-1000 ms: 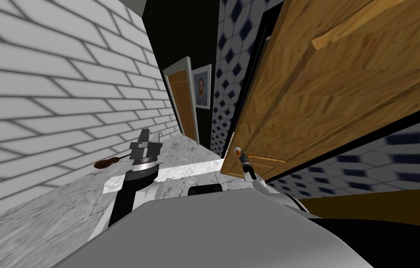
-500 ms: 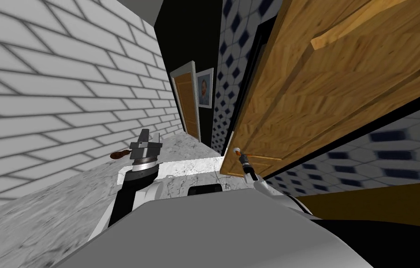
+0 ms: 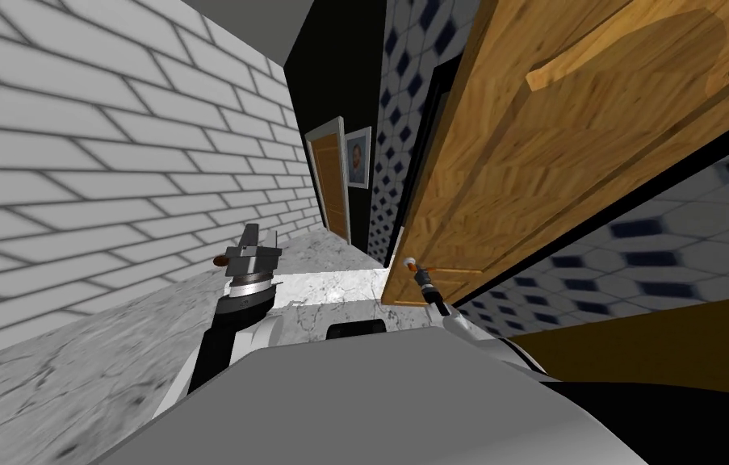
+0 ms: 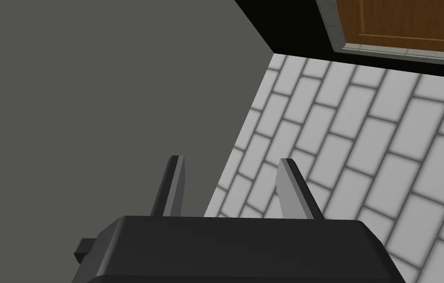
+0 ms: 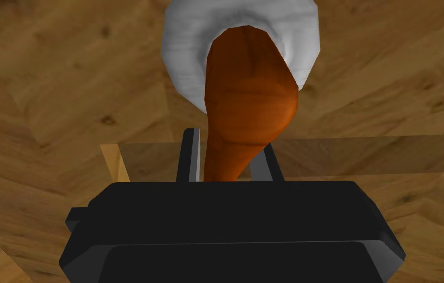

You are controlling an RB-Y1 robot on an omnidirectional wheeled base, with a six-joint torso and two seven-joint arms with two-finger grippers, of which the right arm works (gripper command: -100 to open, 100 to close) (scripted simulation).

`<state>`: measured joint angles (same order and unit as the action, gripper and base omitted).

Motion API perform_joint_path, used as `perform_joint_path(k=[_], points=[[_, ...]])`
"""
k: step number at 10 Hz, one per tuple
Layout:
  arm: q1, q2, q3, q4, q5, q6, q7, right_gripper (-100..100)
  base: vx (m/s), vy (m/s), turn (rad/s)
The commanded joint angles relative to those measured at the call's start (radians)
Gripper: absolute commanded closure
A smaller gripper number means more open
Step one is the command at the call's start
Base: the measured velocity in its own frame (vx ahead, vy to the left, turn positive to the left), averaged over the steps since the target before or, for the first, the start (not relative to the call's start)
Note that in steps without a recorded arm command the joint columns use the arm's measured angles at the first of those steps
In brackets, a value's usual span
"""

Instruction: Pull the door open

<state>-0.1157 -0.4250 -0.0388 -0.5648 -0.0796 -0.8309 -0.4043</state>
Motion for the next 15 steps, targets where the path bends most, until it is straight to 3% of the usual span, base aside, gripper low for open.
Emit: perform_joint_path(k=[1, 8, 9, 10, 11, 13, 14, 15], points=[[0.015, -0.015, 0.020, -0.008, 0.011, -0.023, -0.024, 100, -0.162, -0.050, 0.110], [0.069, -0.073, 0.094, -0.036, 0.054, -0.108, -0.115, 100, -0.200, -0.064, 0.075], [0.064, -0.069, 0.087, -0.033, 0.049, -0.095, -0.107, 100, -0.097, -0.018, 0.007], [0.085, -0.082, 0.098, -0.029, 0.055, -0.128, -0.125, 100, -0.143, -0.060, 0.120], [0.091, -0.087, 0.100, -0.028, 0.056, -0.137, -0.129, 100, -0.201, -0.081, 0.143], [0.116, -0.107, 0.112, -0.025, 0.062, -0.183, -0.150, 100, -0.170, -0.070, 0.163], [0.116, -0.107, 0.112, -0.025, 0.062, -0.183, -0.150, 100, -0.130, -0.052, 0.041], [0.136, -0.122, 0.121, -0.022, 0.067, -0.218, -0.166, 100, -0.155, -0.064, 0.139]])
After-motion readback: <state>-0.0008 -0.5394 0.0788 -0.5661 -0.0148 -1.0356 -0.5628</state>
